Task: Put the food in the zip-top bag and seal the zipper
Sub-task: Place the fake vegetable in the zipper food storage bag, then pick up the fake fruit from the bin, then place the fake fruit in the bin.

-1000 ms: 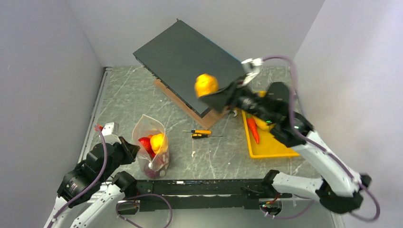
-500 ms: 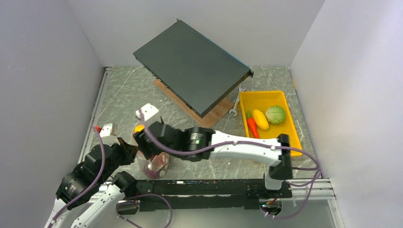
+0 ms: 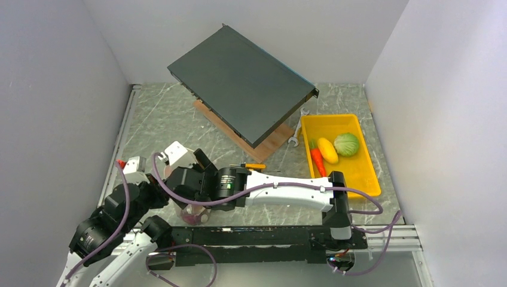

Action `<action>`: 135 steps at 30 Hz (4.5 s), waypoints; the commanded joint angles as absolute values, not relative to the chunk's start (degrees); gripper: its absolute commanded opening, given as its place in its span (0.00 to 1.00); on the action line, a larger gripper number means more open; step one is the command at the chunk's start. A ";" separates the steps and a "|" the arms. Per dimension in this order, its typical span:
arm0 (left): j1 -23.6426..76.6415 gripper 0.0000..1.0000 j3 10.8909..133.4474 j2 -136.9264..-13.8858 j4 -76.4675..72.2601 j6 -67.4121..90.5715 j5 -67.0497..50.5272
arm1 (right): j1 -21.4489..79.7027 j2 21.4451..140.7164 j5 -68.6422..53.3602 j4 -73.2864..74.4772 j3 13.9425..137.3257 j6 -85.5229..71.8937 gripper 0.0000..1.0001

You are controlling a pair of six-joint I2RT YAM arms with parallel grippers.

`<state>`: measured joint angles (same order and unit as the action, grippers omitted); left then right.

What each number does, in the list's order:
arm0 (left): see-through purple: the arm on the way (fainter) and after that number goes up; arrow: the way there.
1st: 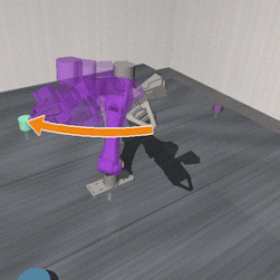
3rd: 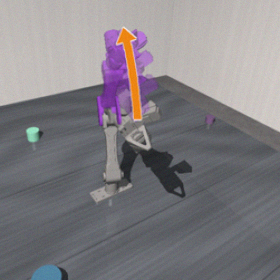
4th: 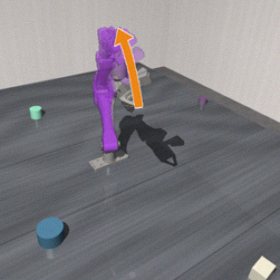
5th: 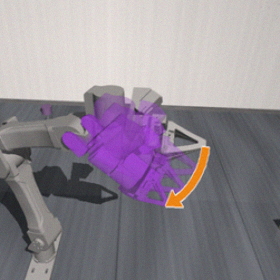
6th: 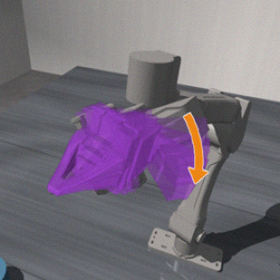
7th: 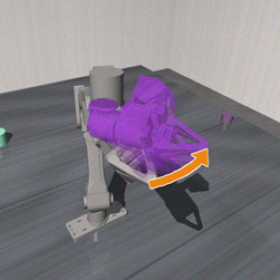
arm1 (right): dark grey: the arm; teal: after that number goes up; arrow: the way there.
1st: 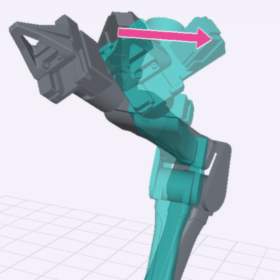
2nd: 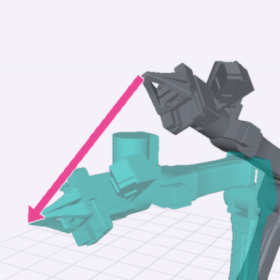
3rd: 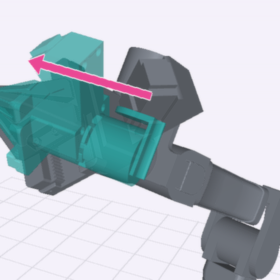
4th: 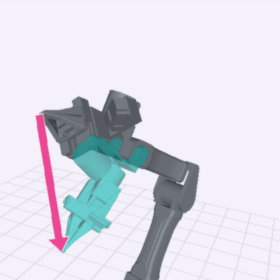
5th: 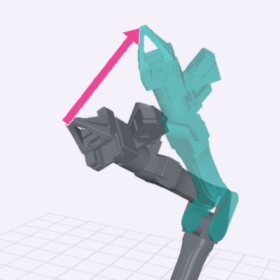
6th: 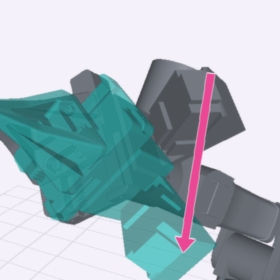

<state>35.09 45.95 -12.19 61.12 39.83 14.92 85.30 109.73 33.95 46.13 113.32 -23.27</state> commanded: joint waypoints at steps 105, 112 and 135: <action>35.27 0.00 45.90 -11.02 59.85 39.24 16.20 | -5.06 77.80 3.96 15.87 46.42 -26.43 0.31; 35.22 0.00 45.88 -10.70 59.74 39.07 16.02 | -5.10 69.34 2.85 21.57 50.14 -28.78 0.01; 35.24 0.00 45.96 -10.71 59.74 39.14 16.18 | 27.18 52.45 -4.96 17.64 74.18 -40.54 0.00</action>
<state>35.09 45.95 -10.28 61.49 39.68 16.36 17.15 51.68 -9.23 22.20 69.01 -40.10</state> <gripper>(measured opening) 0.012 0.619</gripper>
